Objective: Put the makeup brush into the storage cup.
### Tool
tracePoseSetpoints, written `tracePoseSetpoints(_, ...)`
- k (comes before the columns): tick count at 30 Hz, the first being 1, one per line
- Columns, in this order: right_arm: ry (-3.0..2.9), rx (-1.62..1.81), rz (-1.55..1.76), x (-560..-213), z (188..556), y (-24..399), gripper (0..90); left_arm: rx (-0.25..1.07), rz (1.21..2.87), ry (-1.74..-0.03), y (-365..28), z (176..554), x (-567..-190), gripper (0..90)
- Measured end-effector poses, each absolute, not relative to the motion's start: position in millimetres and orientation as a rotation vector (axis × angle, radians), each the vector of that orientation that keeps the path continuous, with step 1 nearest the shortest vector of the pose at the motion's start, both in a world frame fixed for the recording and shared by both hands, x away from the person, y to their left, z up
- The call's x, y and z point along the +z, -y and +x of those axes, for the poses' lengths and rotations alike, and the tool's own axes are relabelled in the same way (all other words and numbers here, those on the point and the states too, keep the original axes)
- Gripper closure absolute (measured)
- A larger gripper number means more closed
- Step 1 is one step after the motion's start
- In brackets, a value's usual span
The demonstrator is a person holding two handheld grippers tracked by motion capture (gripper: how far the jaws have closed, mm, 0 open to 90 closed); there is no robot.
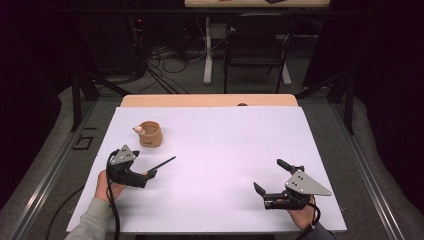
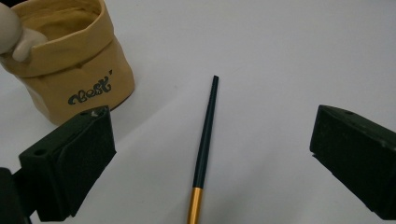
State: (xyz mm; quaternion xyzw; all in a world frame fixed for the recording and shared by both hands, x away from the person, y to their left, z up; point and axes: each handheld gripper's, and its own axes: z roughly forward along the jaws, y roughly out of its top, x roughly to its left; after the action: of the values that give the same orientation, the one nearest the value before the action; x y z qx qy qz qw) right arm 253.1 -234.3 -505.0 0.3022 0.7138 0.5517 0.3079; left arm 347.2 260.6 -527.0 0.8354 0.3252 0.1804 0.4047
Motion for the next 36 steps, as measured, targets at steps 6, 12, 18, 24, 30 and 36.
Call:
tracePoseSetpoints(6, -1.888, 1.459, 0.798, -505.0, 253.1, 234.3, 0.0, 0.435, 2.189, -0.831, -257.1, 356.8, -521.0, 0.0)
tracePoseSetpoints(12, -1.902, 1.457, 0.800, -505.2, 253.2, 233.9, 0.0, 0.445, 2.254, -0.850, -254.7, 364.0, -512.6, 0.2)
tracePoseSetpoints(18, -1.907, 1.456, 0.800, -505.5, 253.7, 233.9, 0.0, 0.405, 2.336, -0.863, -253.2, 374.9, -508.0, 0.2)
tracePoseSetpoints(24, -1.933, 1.454, 0.797, -507.0, 255.4, 232.6, 0.0, 0.357, 2.448, -0.878, -248.2, 386.7, -509.9, 0.0)
tracePoseSetpoints(30, -1.940, 1.451, 0.793, -507.2, 255.5, 232.2, 0.0, 0.333, 2.516, -0.867, -244.7, 391.8, -510.9, 0.3)
tracePoseSetpoints(36, -1.946, 1.448, 0.793, -507.3, 255.6, 232.1, 0.0, 0.314, 2.569, -0.860, -241.3, 397.7, -512.8, 0.2)
